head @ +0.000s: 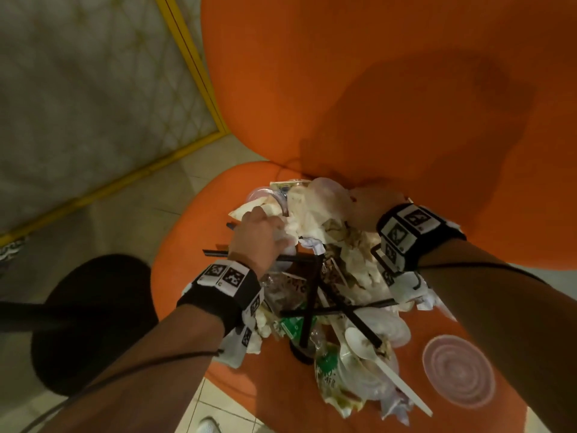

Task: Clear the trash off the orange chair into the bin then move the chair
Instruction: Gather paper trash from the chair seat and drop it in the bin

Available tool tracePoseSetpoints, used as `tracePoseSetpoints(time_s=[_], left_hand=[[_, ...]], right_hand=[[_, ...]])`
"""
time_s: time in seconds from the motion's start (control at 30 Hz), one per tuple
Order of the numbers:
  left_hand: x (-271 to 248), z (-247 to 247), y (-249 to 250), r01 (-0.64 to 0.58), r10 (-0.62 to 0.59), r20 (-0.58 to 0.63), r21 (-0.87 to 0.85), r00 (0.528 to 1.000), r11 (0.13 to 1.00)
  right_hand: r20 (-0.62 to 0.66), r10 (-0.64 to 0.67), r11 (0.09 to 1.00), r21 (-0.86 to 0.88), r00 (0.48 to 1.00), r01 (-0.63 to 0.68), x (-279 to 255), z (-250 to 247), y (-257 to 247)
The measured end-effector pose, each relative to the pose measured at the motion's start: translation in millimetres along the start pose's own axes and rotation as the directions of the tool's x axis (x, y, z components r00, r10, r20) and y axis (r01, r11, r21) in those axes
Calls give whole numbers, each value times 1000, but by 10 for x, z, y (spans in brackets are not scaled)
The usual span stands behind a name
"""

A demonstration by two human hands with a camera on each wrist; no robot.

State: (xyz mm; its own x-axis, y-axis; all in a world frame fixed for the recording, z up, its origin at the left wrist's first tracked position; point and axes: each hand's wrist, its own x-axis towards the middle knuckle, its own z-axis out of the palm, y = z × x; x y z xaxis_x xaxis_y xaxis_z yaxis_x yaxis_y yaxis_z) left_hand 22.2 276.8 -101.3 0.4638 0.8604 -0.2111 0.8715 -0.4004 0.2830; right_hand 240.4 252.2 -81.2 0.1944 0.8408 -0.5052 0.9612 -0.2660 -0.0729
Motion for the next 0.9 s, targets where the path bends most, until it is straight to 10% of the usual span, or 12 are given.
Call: tracePoseSetpoints(time_s=[0.13,0.3,0.57,0.73,0.9], left_hand=[[244,-120,-143,150,-166,-204,-93,965,984],[566,-60,-310,267,-284,238,104,929,958],[465,15,-323,239,-252,155,99,955,966],[409,-74,-340,212,-221,-56,-143,974,967],[430,-282,-160,194,-313,-78,-638,947,745]], right_hand=[[7,19,991,-135,1000,-18,6,20,-66],[-135,-23,989,-145,991,3,-104,-46,-36],[-415,-59,986,121,908,119,-240,-167,115],[-503,-42,906,346,863,246,-359,-162,182],[-623,1,855,406,783,322,-479,-94,251]])
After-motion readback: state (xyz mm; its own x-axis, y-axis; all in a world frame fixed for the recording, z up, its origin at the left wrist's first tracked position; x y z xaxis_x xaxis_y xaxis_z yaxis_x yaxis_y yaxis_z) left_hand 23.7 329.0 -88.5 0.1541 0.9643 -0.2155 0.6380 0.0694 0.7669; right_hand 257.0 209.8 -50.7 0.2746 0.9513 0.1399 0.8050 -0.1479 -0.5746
